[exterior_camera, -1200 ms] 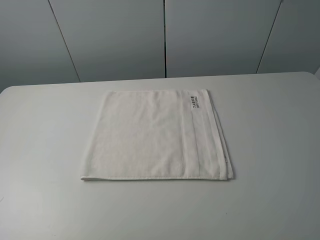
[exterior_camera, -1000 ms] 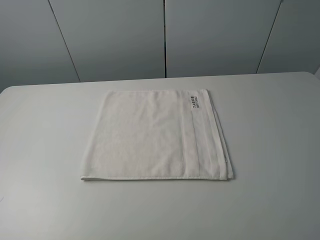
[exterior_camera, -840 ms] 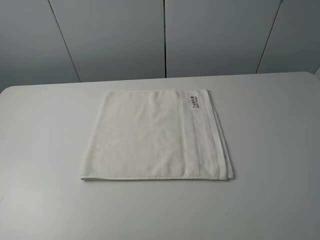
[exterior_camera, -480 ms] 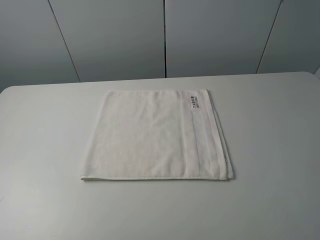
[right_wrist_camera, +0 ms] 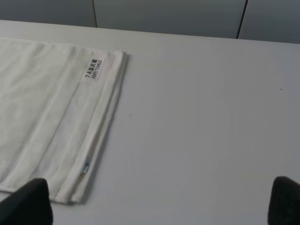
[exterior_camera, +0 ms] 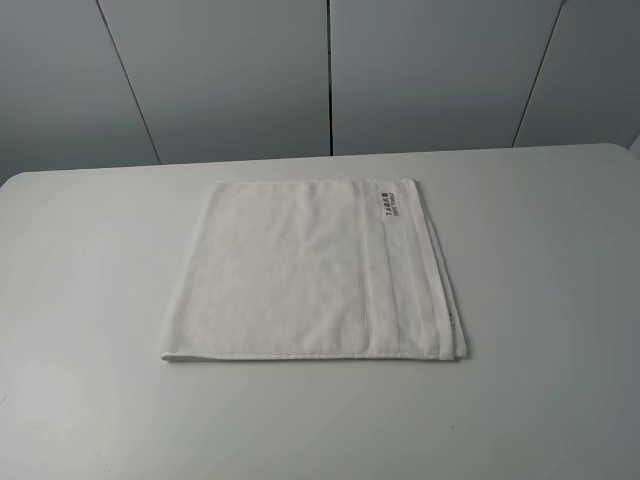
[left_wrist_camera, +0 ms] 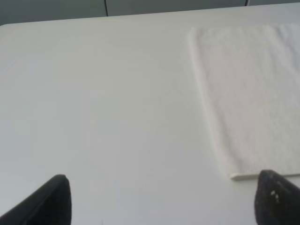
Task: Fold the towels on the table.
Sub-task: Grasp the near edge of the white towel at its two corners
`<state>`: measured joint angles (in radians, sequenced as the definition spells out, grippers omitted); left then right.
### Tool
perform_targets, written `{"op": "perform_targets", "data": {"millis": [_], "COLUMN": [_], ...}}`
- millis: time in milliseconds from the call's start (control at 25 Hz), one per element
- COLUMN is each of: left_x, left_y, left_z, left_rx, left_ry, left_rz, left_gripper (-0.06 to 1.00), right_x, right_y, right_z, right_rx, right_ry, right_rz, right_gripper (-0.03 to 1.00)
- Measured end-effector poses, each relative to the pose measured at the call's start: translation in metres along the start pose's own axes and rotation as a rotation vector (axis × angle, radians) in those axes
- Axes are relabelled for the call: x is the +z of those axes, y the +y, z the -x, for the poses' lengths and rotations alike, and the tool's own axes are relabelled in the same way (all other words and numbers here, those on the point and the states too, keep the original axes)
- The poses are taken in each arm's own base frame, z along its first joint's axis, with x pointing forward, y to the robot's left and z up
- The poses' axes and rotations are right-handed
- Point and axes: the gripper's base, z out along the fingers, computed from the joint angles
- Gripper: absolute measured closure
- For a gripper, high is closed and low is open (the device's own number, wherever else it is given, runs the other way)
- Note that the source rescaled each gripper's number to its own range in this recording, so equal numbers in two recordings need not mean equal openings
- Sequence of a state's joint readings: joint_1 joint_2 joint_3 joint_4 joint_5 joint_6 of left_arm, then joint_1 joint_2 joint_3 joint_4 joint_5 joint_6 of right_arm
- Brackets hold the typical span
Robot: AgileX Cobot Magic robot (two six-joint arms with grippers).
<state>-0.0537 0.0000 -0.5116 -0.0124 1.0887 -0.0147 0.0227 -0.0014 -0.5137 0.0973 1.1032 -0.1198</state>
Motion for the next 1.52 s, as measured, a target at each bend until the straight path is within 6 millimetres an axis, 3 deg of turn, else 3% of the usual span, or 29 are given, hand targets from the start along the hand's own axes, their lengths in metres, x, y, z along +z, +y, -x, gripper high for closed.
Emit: {"op": "perform_targets", "data": {"millis": [1520], "left_x": [0.0000], "left_y": [0.0010], "left_z": [0.0000], "left_rx": [0.006], "left_ry": [0.000], "left_rz": [0.011], "left_gripper": [-0.06], "right_x": [0.0000], "right_y": [0.0000], "right_z": [0.0000], "right_rx": [-0.003], "right_ry": [0.000], "right_rz": [0.006], "right_gripper": [-0.03]}}
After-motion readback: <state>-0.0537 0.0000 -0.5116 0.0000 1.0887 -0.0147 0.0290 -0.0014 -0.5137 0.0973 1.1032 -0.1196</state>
